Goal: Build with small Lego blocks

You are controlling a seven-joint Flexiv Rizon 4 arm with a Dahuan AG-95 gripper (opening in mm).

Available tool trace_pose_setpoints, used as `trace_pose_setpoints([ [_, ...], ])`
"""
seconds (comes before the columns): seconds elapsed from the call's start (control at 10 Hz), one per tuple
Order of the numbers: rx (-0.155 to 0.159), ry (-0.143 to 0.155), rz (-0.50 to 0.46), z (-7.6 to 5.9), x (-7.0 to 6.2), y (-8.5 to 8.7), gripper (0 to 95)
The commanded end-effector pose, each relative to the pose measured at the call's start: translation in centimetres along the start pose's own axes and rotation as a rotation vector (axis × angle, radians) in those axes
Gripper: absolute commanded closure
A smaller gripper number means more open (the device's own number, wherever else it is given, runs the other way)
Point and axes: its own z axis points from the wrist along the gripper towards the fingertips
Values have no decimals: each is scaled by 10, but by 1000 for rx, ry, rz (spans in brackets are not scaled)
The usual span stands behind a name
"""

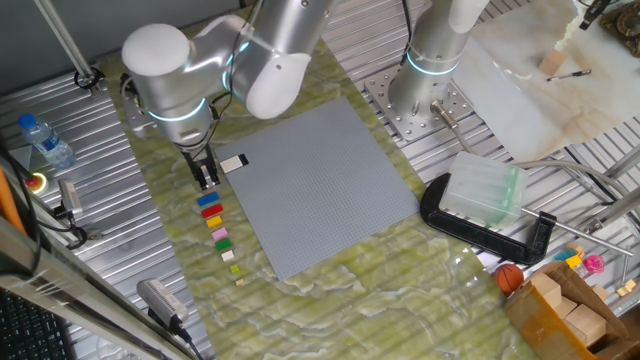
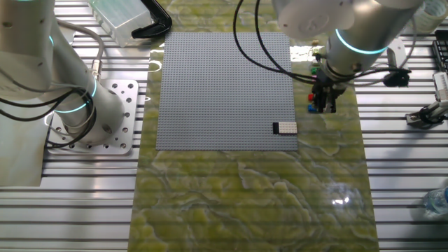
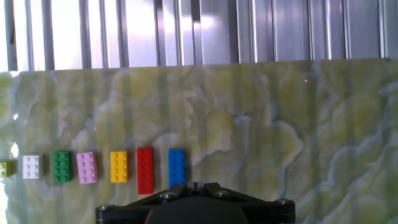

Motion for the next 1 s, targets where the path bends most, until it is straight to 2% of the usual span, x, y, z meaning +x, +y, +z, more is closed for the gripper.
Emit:
trace_pose_setpoints([
  [0.1,-15,-15,-38,1,-1,1,950],
  [0.3,-11,-10,-11,5,1,5,950],
  [0.4,-11,-15,9,8,1,6,760],
  [0.5,-12,-29,-27,12,1,6,570],
  [0.6,-8,-35,-35,13,2,8,570],
  [0.8,0,-80,-24,17,10,22,570],
  [1.0,8,-94,-10,18,11,23,570],
])
